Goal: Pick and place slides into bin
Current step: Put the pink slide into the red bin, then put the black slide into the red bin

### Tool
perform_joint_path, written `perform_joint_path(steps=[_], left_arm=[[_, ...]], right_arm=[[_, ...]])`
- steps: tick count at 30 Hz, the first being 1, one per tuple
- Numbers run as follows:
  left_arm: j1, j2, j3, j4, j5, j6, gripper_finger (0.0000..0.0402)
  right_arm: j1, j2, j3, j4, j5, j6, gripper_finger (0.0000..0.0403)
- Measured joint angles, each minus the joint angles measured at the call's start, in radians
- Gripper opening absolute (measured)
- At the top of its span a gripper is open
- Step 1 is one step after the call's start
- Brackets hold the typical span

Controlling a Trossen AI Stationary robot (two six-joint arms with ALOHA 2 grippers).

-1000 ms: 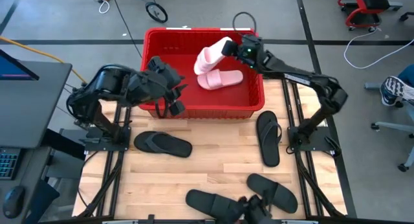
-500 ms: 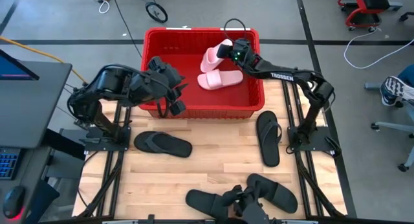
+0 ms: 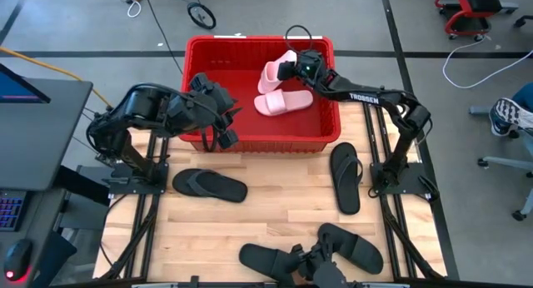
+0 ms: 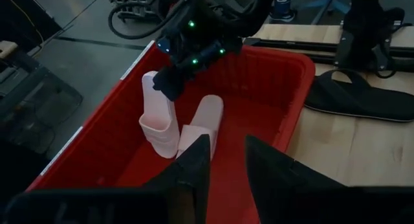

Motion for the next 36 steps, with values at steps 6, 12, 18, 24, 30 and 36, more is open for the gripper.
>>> perform_joint_path(steps=[6, 12, 18, 24, 30, 36], left_arm=[[-0.003, 0.000, 0.000, 0.000, 0.020, -0.001, 0.0096], [-0.003, 0.000, 0.000, 0.000, 0.044, -0.001, 0.0094], [0.002, 0.000, 0.000, 0.000, 0.044, -0.001, 0.0093], [0.006, -0.001, 0.000, -0.068, 0.044, -0.003, 0.0083], [-0.003, -0.001, 0.000, -0.212, 0.187, -0.108, 0.0083], [-0.026, -0.002, -0.016, -0.210, 0.381, -0.314, 0.0088]], right_arm=[[0.013, -0.101, 0.000, -0.008, 0.031, -0.042, 0.0210], [0.012, -0.290, 0.000, -0.068, 0.103, -0.167, 0.0193], [0.027, -0.499, 0.000, -0.208, 0.012, -0.176, 0.0180], [0.111, -0.693, 0.000, -0.525, -0.413, 0.012, 0.0179], [0.408, -0.809, 0.000, -0.914, -0.621, 0.252, 0.0178], [0.827, -0.779, 0.000, -1.262, -0.284, 0.548, 0.0178]])
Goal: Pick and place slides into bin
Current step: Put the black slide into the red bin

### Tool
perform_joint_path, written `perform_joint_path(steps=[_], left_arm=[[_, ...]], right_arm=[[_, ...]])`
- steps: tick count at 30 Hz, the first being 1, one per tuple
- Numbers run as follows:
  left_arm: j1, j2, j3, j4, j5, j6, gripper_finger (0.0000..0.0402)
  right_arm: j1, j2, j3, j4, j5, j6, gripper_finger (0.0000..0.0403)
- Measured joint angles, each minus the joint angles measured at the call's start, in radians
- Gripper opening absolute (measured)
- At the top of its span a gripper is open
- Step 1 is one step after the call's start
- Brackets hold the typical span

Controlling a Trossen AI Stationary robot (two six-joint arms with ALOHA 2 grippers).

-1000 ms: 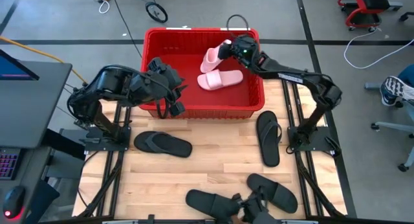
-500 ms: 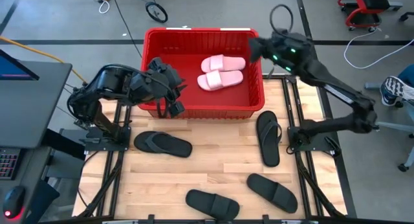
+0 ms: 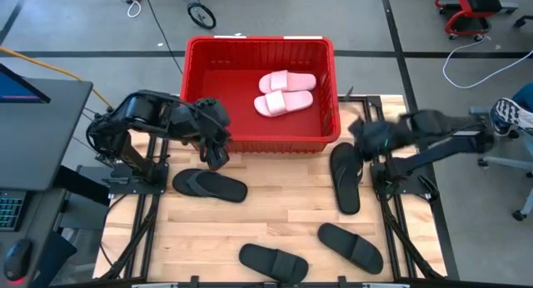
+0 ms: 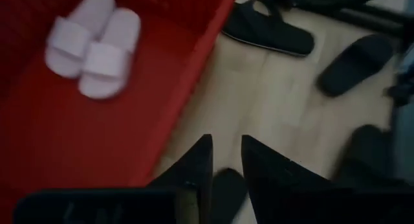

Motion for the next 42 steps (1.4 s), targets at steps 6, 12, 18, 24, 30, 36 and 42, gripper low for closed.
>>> perform_joint_path(steps=[6, 12, 18, 24, 30, 36, 42], left_arm=[[-0.056, 0.017, -0.002, 0.000, 0.001, -0.278, 0.0081], [-0.103, 0.051, -0.002, 0.003, -0.030, -0.402, 0.0082], [-0.128, 0.106, -0.002, 0.006, -0.033, -0.472, 0.0077], [-0.150, 0.159, -0.002, 0.014, -0.031, -0.501, 0.0079], [-0.158, 0.195, -0.002, 0.050, -0.031, -0.501, 0.0081], [-0.162, 0.197, -0.002, 0.078, -0.031, -0.521, 0.0071], [-0.162, 0.197, -0.002, 0.093, -0.031, -0.525, 0.0067]], right_arm=[[0.255, 0.122, -0.105, -0.197, 0.145, 0.552, 0.0178], [0.368, 0.232, -0.322, -0.051, 0.141, 0.758, 0.0178], [0.350, 0.291, -0.494, -0.043, 0.185, 0.806, 0.0178], [0.305, 0.263, -0.592, 0.061, 0.214, 0.766, 0.0178], [0.281, 0.255, -0.634, 0.118, 0.337, 0.751, 0.0178], [0.240, 0.256, -0.665, 0.197, 0.342, 0.697, 0.0178], [0.181, 0.278, -0.676, 0.226, 0.384, 0.638, 0.0173]])
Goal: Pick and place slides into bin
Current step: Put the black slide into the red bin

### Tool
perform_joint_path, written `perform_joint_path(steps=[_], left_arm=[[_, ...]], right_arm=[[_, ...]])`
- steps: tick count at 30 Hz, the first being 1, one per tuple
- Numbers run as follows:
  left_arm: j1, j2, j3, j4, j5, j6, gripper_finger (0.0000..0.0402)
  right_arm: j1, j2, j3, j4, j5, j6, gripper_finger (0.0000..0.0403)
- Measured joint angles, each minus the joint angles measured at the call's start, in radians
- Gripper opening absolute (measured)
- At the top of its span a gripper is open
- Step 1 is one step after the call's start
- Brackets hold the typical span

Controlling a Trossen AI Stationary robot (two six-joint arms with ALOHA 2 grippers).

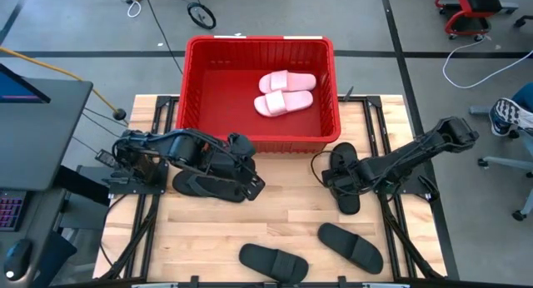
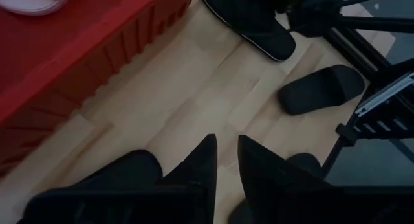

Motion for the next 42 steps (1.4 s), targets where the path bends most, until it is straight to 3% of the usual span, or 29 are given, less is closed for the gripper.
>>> perform_joint_path(steps=[4, 10, 15, 22, 27, 32, 35, 42], left_arm=[[0.000, 0.000, 0.000, 0.000, 0.000, 0.000, 0.0070], [0.000, 0.000, 0.000, 0.028, 0.000, 0.000, 0.0063], [-0.005, 0.000, 0.000, 0.066, 0.000, 0.001, 0.0057], [-0.030, 0.000, 0.000, 0.077, 0.000, 0.001, 0.0062], [-0.040, 0.000, 0.000, 0.084, 0.000, 0.002, 0.0058], [-0.037, 0.000, 0.000, 0.185, 0.000, 0.002, 0.0055], [-0.027, 0.000, 0.000, 0.274, 0.000, 0.041, 0.0059], [-0.014, 0.000, 0.000, 0.350, 0.000, 0.216, 0.0084]], right_arm=[[-0.027, 0.005, -0.002, 0.037, -0.022, -0.065, 0.0136], [-0.030, 0.005, -0.002, 0.091, -0.134, -0.144, 0.0017], [0.052, -0.026, -0.001, 0.113, -0.344, -0.162, 0.0019], [0.273, -0.170, -0.001, 0.386, -0.451, -0.088, 0.0010], [0.334, -0.299, -0.001, 0.672, -0.288, -0.129, 0.0006], [0.284, -0.387, 0.000, 0.890, -0.049, -0.376, 0.0005], [0.213, -0.389, 0.032, 0.931, 0.052, -0.527, 0.0005], [-0.007, -0.316, 0.306, 0.919, 0.047, -0.921, 0.0004]])
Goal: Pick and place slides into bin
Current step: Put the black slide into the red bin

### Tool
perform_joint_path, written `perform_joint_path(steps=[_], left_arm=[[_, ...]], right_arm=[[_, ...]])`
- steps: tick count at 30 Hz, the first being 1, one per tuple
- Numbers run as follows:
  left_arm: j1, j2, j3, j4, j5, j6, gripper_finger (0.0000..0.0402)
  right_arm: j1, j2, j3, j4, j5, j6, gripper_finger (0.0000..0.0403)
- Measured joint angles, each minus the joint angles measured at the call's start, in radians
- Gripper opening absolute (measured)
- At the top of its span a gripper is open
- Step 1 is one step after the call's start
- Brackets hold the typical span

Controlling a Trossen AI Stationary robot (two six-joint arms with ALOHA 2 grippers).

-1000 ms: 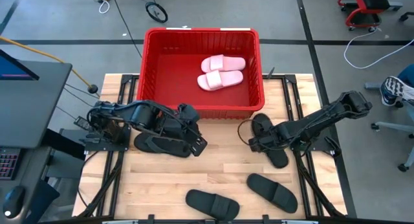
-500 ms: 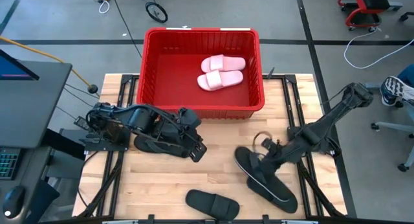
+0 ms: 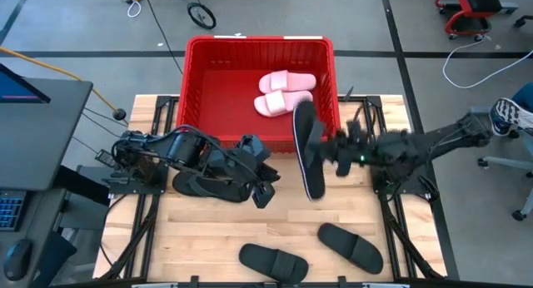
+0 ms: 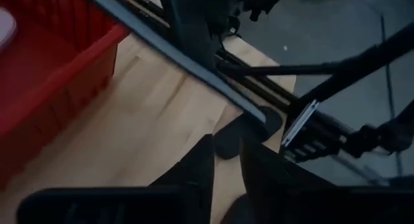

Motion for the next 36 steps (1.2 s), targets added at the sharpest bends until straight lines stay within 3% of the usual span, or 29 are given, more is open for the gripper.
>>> perform_joint_path(steps=[8, 11, 18, 27, 36], left_arm=[[0.008, 0.000, 0.000, -0.016, -0.056, 0.089, 0.0148], [0.033, 0.000, 0.000, -0.016, -0.106, 0.083, 0.0176], [0.111, 0.000, 0.000, -0.015, -0.116, 0.087, 0.0222], [0.177, 0.000, 0.000, -0.015, -0.116, 0.112, 0.0220], [0.185, -0.001, 0.000, -0.011, -0.115, 0.146, 0.0202]], right_arm=[[-0.198, 0.190, 0.403, -0.332, -0.029, -0.248, 0.0003], [-0.228, 0.262, 0.481, -0.346, -0.065, -0.264, 0.0004], [-0.242, 0.399, 0.622, -0.340, -0.074, -0.326, 0.0003], [-0.242, 0.480, 0.746, -0.309, -0.078, -0.371, 0.0004], [-0.242, 0.437, 0.750, -0.319, -0.062, -0.390, 0.0005]])
